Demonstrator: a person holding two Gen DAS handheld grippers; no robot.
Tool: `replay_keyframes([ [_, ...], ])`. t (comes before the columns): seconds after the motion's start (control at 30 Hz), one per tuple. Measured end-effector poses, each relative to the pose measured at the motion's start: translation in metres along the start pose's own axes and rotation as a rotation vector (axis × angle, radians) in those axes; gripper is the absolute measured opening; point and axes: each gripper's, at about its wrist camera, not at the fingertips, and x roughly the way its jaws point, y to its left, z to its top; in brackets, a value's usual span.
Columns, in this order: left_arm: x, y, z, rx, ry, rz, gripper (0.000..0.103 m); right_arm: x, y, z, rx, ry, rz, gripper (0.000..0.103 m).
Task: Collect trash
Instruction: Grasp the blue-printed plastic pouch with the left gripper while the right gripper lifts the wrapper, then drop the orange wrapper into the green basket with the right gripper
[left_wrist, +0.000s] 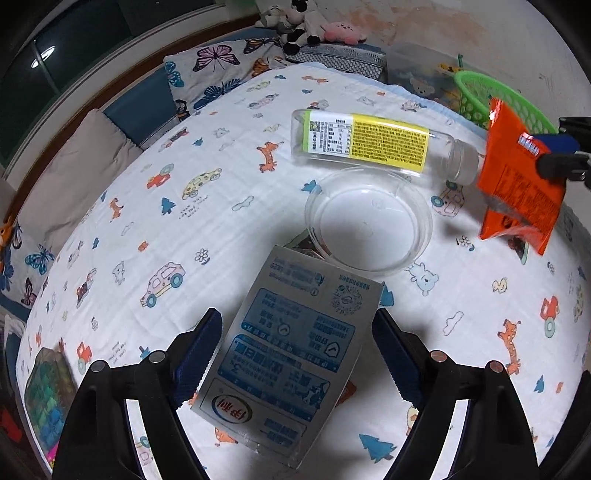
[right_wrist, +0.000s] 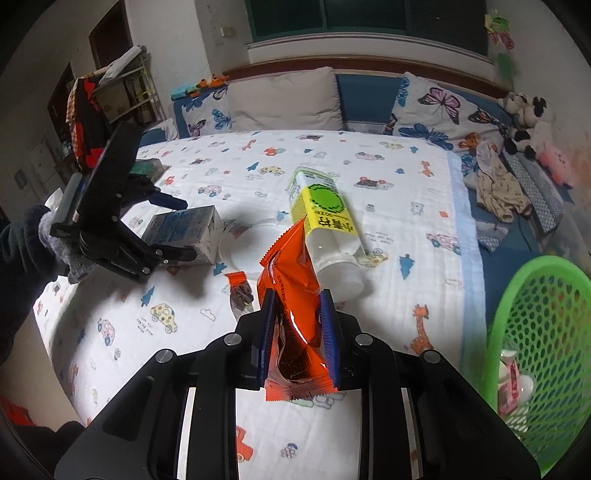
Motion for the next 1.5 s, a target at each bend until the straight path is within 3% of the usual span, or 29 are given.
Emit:
replay_keyframes([
  [0.4,-0.006,-0.002,-0.002,-0.049,-0.045,-0.005,0.071,-0.033,-0.028,-0.012,0.095,-0.049,-0.036,0.025],
  [0.73,-0.048,-0.02,-0.003,-0.122,-0.108,0.007,0.069,-0.069,-0.07,-0.03,0.203,-0.1,-0.113,0.025],
  [1.13,-0.098,-0.059,0.031,-0.144,-0.221,-0.058,0.068,-0.112,-0.165,-0.062,0.337,-0.134,-0.391,0.025],
  [1.5,-0.103,-0.107,0.08,-0.103,-0.281,-0.134,0.068,-0.095,-0.225,-0.086,0.398,-0.078,-0.515,0.025],
])
